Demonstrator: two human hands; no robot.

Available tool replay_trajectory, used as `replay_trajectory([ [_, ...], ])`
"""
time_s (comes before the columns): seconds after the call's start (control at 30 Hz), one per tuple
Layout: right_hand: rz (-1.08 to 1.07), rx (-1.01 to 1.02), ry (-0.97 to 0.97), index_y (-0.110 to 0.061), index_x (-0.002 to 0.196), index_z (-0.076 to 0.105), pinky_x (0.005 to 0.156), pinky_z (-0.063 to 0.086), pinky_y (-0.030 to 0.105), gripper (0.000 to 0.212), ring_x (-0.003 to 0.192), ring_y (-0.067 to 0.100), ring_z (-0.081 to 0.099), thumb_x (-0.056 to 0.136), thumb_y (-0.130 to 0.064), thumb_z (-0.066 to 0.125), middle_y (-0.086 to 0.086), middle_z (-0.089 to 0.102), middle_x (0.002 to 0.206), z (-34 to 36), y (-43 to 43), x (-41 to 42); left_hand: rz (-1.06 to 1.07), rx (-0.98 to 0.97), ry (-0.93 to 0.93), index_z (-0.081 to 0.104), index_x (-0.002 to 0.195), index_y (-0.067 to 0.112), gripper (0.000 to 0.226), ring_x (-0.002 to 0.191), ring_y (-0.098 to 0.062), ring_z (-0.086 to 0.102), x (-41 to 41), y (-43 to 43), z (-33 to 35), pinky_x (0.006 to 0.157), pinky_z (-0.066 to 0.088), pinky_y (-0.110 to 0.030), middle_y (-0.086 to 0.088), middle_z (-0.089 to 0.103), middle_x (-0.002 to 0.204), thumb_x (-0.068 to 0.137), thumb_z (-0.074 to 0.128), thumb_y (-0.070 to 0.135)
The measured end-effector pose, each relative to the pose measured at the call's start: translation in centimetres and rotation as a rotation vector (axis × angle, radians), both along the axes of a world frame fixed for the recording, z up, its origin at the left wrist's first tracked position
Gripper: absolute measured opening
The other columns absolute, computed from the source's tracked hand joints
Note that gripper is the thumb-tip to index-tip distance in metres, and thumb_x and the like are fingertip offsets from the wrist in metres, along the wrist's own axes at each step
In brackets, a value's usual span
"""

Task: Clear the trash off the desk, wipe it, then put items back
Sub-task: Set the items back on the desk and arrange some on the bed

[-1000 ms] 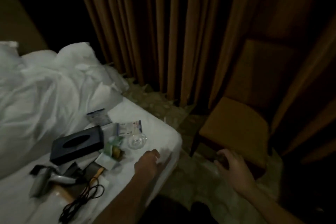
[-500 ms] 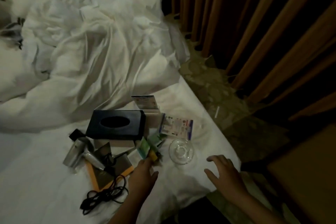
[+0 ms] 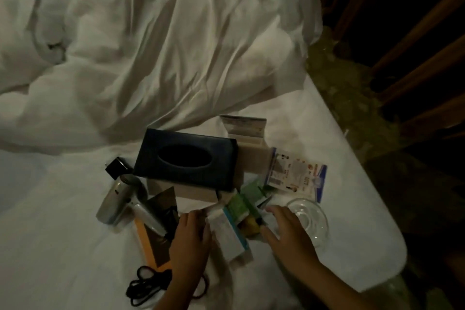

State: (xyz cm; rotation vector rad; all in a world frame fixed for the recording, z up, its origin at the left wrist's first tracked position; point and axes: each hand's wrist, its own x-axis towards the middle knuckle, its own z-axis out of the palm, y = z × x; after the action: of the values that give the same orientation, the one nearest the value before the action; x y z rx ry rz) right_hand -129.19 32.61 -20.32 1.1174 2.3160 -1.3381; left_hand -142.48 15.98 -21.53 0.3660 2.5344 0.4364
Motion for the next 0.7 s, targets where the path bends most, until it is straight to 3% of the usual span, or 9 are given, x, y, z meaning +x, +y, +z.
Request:
replay_trajectory([
  [0.17, 0.010, 0.096, -0.099, -0.020, 0.146, 0.025, 0.099, 0.040, 0.037, 0.065, 0.125, 0.024, 0.039, 0.092, -0.047, 0.050, 0.004, 0.037, 0.143, -3.1, -3.0, -5.4, -0.034, 0.048, 0.037, 0.053, 0.111, 0.024, 0.018, 0.088, -0.011, 0.058, -1.8, -2.1, -1.9, 0.069, 0.054, -0.034, 0.006, 0.052, 0.111, 0.094, 0.054, 0.026],
  [0.33, -0.060, 0.259, -0.067, -0.015, 0.121, 0.051, 0.077, 0.047, 0.037, 0.032, 0.105, 0.029, 0.052, 0.091, -0.023, 0.058, 0.012, 0.052, 0.119, -4.5, -4.1, -6.7, -0.064, 0.115, 0.024, 0.054, 0.114, 0.020, 0.020, 0.090, -0.011, 0.057, -2.5, -3.0, -2.8, 0.066, 0.050, -0.028, 0.006, 0.050, 0.109, 0.094, 0.054, 0.021],
  [0.4, -0.172, 0.204, -0.057, -0.014, 0.117, 0.051, 0.073, 0.050, 0.036, 0.024, 0.096, 0.026, 0.057, 0.093, -0.017, 0.055, 0.011, 0.058, 0.110, -4.7, -4.3, -6.2, -0.070, 0.131, 0.018, 0.055, 0.114, 0.019, 0.020, 0.090, -0.012, 0.056, -2.7, -3.3, -2.9, 0.065, 0.049, -0.028, 0.005, 0.051, 0.109, 0.094, 0.054, 0.019],
  [0.47, -0.267, 0.042, -0.065, -0.020, 0.122, 0.045, 0.077, 0.054, 0.040, 0.030, 0.096, 0.022, 0.059, 0.093, -0.012, 0.053, 0.009, 0.059, 0.111, -4.7, -4.5, -5.6, -0.064, 0.139, 0.008, 0.055, 0.113, 0.018, 0.019, 0.089, -0.012, 0.056, -2.9, -3.8, -3.1, 0.064, 0.048, -0.028, 0.004, 0.051, 0.110, 0.093, 0.055, 0.017],
  [0.53, -0.210, -0.038, -0.047, -0.026, 0.127, 0.042, 0.083, 0.054, 0.043, 0.039, 0.103, 0.022, 0.058, 0.092, -0.013, 0.055, 0.006, 0.055, 0.117, -4.7, -4.7, -4.8, -0.045, 0.155, -0.001, 0.055, 0.112, 0.018, 0.019, 0.089, -0.013, 0.056, -3.1, -3.9, -3.3, 0.065, 0.049, -0.028, 0.003, 0.051, 0.110, 0.093, 0.055, 0.016],
  [0.63, 0.027, 0.025, -0.184, -0.019, 0.115, 0.051, 0.086, 0.050, 0.039, 0.024, 0.105, 0.022, 0.052, 0.092, -0.025, 0.054, 0.003, 0.053, 0.112, -5.3, -5.0, -4.3, -0.031, 0.188, -0.005, 0.056, 0.111, 0.016, 0.018, 0.088, -0.016, 0.058, -2.9, -3.8, -3.4, 0.067, 0.052, -0.034, 0.001, 0.052, 0.109, 0.093, 0.055, 0.015],
  [0.7, 0.001, 0.066, -0.204, -0.017, 0.107, 0.054, 0.081, 0.051, 0.039, 0.015, 0.100, 0.023, 0.054, 0.093, -0.024, 0.051, 0.005, 0.057, 0.106, -5.8, -5.2, -4.6, -0.033, 0.193, -0.004, 0.056, 0.111, 0.016, 0.018, 0.087, -0.016, 0.058, -2.8, -3.7, -3.4, 0.067, 0.053, -0.035, 0.002, 0.052, 0.109, 0.093, 0.055, 0.015],
])
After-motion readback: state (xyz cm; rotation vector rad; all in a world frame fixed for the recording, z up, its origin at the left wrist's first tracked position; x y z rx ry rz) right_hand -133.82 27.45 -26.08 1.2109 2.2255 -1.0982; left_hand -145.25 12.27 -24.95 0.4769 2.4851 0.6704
